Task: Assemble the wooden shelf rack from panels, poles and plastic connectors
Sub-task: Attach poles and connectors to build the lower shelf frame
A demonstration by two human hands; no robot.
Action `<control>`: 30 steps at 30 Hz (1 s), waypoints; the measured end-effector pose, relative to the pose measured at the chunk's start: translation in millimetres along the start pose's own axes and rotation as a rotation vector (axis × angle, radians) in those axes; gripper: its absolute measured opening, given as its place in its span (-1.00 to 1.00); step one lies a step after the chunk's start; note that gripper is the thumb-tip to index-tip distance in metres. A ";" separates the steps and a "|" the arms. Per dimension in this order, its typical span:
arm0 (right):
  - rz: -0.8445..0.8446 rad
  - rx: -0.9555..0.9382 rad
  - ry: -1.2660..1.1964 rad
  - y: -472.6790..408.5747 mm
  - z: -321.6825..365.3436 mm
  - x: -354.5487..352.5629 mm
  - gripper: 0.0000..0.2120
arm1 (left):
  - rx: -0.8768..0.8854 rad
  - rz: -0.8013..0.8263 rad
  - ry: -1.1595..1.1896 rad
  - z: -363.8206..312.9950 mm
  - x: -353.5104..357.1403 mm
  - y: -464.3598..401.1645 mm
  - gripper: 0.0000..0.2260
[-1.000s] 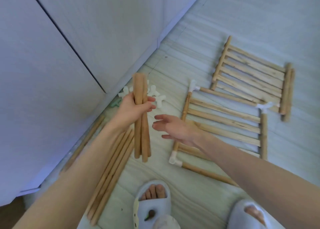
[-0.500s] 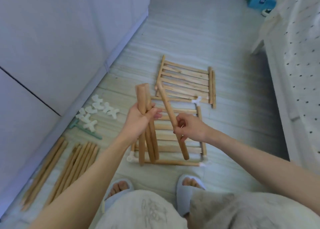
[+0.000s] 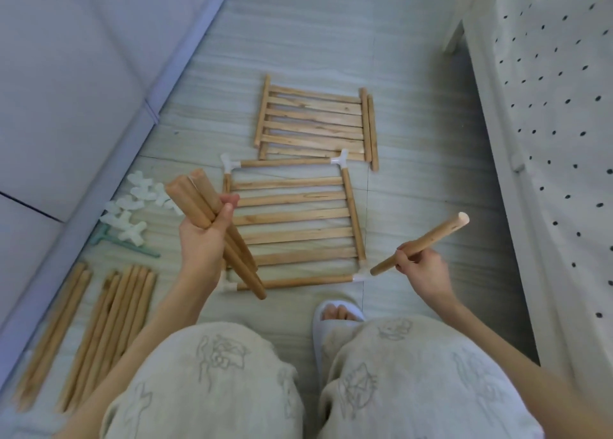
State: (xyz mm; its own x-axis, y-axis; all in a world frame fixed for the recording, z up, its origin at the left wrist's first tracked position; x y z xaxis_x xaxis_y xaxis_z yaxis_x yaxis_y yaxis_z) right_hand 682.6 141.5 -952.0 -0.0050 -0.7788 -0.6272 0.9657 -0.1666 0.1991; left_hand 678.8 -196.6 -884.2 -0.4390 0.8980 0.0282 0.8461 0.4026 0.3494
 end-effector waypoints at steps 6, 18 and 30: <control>0.017 -0.005 -0.007 3.6 -10.9 8.9 -0.92 | -0.024 0.027 0.047 4.8 -1.9 1.4 -0.84; 0.209 -0.107 0.267 2.2 -10.7 30.5 -0.79 | -0.028 0.028 0.019 11.2 -8.1 2.4 -0.82; 0.201 0.000 0.317 8.7 -10.8 34.0 -0.67 | -0.017 -0.101 0.003 13.8 -52.1 -13.1 -0.84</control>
State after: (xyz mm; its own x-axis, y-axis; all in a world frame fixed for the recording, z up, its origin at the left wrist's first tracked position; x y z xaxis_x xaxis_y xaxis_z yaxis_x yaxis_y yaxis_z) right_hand 693.7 120.2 -979.7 0.2650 -0.5703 -0.7775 0.9393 -0.0297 0.3419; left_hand 694.8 -246.3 -903.2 -0.5224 0.8527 -0.0050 0.7925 0.4877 0.3662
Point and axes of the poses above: each hand's wrist, its own y-axis away from the middle knuckle, its own x-axis out of the palm, z = x × y, the point moved 3 cm from there along -y, towards the middle knuckle, and after that the axes turned 9 degrees about -x, right-handed, at the moved point
